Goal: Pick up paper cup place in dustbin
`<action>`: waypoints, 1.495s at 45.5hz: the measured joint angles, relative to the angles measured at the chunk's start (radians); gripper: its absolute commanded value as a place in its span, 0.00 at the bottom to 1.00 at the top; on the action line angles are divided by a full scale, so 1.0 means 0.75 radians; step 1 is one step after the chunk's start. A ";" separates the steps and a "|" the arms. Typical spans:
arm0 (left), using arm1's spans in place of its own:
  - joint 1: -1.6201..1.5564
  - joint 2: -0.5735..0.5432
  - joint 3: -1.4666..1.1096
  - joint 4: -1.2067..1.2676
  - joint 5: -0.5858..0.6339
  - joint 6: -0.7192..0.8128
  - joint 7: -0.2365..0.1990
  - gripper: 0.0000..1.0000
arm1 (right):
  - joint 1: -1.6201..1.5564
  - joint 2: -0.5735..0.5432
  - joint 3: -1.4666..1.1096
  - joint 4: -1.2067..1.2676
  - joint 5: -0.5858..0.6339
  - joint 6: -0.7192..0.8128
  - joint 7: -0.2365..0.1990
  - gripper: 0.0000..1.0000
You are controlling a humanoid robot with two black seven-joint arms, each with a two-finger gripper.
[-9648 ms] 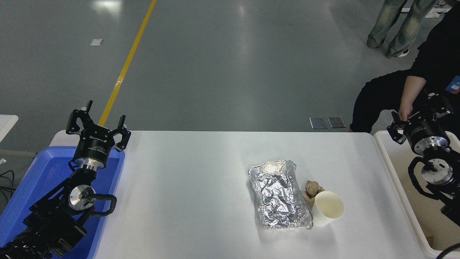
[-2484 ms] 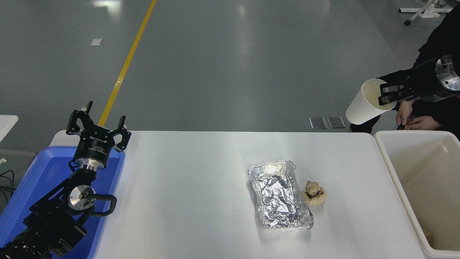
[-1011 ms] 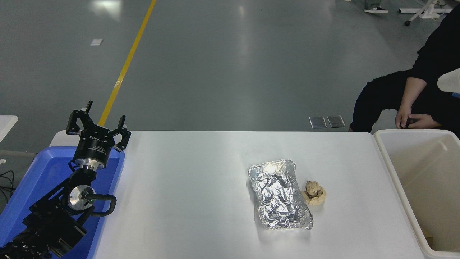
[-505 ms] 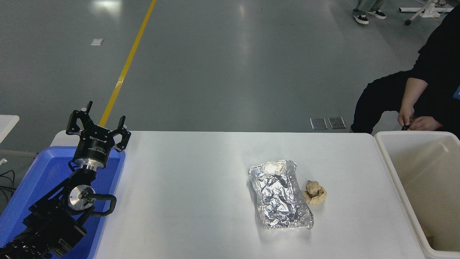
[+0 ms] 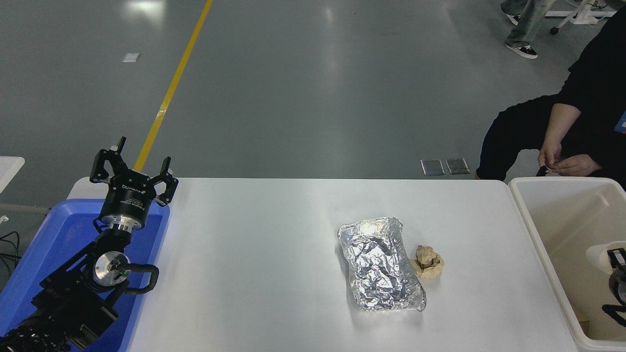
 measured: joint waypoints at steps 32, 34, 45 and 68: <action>-0.001 0.000 0.000 0.000 0.000 0.000 0.000 0.98 | 0.273 -0.002 -0.185 0.084 -0.019 -0.103 0.001 1.00; -0.001 0.000 0.000 0.000 0.000 0.000 0.000 0.98 | 0.340 -0.003 -0.272 0.112 -0.019 -0.100 0.001 1.00; -0.002 0.000 0.002 -0.001 0.000 0.000 0.000 0.98 | 0.690 0.083 -0.651 0.264 -0.022 -0.036 0.001 1.00; -0.002 0.000 0.002 0.000 0.000 0.000 0.002 0.98 | 1.386 0.270 -0.948 0.737 -0.103 0.514 -0.004 1.00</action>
